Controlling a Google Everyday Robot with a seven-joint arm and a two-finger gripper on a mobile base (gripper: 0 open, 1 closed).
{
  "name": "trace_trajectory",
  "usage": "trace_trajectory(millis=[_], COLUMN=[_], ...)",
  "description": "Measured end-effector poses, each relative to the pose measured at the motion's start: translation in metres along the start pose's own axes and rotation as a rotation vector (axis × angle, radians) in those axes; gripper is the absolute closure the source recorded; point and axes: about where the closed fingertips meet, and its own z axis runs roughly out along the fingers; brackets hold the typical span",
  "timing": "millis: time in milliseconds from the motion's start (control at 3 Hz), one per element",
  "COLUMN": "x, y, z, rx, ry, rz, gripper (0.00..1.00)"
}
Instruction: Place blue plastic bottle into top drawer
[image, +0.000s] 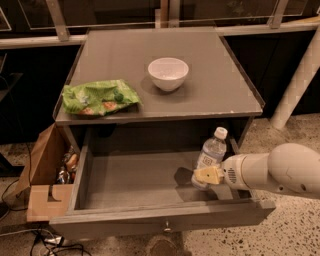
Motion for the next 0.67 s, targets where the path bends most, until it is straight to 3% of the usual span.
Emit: trace_trajectory(millis=[667], x=[0.0004], y=[0.0007], z=[0.0065], rx=[0.023], ry=[-0.004], rz=[0.021], gripper=[1.0])
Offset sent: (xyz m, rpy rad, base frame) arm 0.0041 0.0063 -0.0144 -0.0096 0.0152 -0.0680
